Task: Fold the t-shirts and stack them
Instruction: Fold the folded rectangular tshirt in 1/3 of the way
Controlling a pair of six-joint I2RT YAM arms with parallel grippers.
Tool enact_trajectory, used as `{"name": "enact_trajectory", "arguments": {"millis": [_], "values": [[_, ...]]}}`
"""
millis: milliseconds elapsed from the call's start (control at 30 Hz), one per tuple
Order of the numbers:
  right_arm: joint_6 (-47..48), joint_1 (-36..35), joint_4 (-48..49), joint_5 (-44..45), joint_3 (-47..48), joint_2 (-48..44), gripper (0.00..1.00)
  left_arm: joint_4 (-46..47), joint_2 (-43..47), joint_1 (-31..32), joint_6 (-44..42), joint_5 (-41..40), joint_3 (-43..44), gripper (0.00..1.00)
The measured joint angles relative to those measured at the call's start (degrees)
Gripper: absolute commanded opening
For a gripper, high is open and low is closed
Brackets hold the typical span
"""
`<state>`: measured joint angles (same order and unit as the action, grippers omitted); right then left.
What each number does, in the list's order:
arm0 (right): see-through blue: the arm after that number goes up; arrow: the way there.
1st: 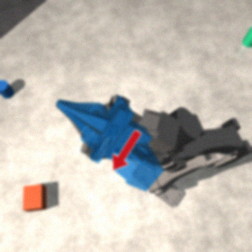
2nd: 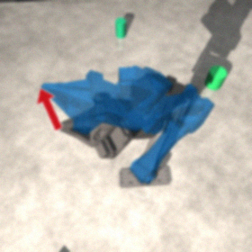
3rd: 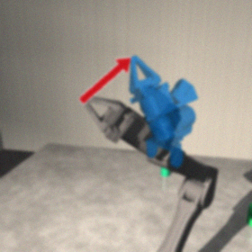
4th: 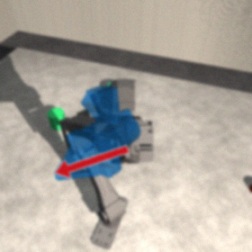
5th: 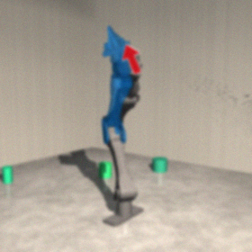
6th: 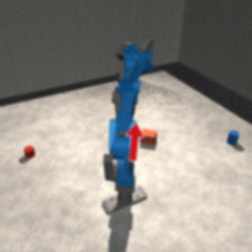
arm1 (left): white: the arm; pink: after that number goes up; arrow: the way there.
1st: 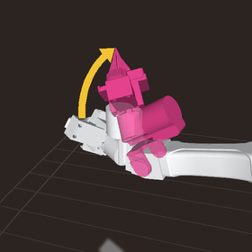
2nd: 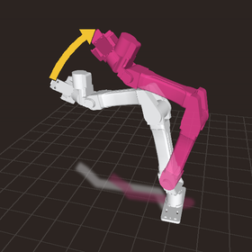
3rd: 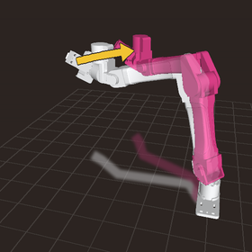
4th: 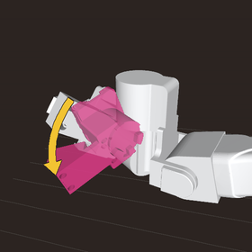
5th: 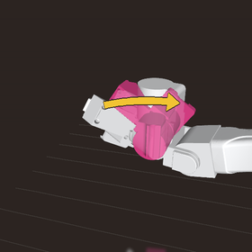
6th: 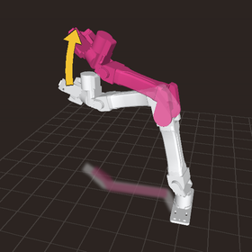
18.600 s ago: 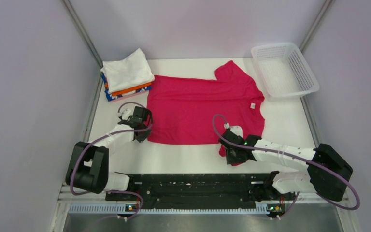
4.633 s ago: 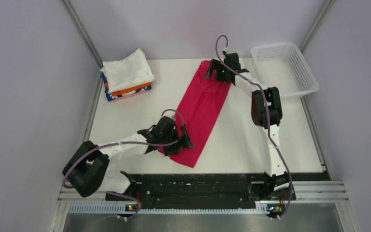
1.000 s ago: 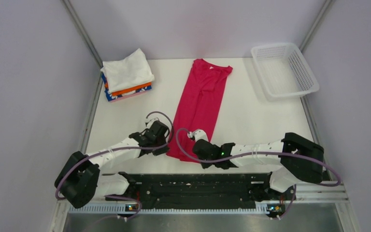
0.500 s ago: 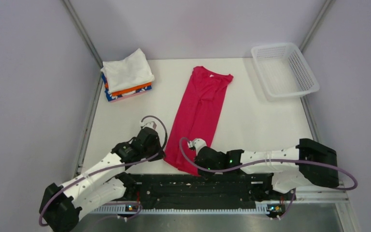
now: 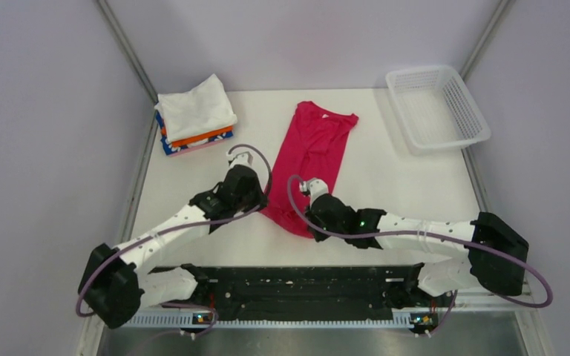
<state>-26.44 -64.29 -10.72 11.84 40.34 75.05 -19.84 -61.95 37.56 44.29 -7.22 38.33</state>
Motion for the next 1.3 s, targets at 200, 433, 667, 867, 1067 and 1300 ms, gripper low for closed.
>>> {"name": "enact_trajectory", "arguments": {"millis": [200, 433, 667, 867, 1067, 1300], "values": [[5.1, 8.3, 0.0, 1.2, 3.7, 0.5, 0.00, 3.6, -12.9, -3.2, -3.6, -0.7, 11.4, 0.00], [9.9, 18.3, 1.5, 0.5, 7.5, 5.0, 0.00, 4.9, -25.4, -8.5, -6.8, 1.7, 22.1, 0.00], [13.0, 25.1, 3.2, -1.5, 11.6, 11.1, 0.00, 5.2, -36.6, -11.0, -9.9, 5.1, 33.4, 0.00], [14.4, 29.4, 4.8, -3.9, 14.6, 15.6, 0.01, 4.6, -43.9, -12.5, -12.3, 8.5, 41.5, 0.00], [15.1, 32.0, 6.7, -6.8, 16.6, 20.6, 0.22, 2.8, -49.9, -13.5, -13.4, 10.1, 47.0, 0.12], [15.0, 36.3, 7.8, -7.0, 21.4, 28.0, 0.63, 1.4, -57.3, -15.8, -14.4, 13.9, 53.8, 0.97]]}}
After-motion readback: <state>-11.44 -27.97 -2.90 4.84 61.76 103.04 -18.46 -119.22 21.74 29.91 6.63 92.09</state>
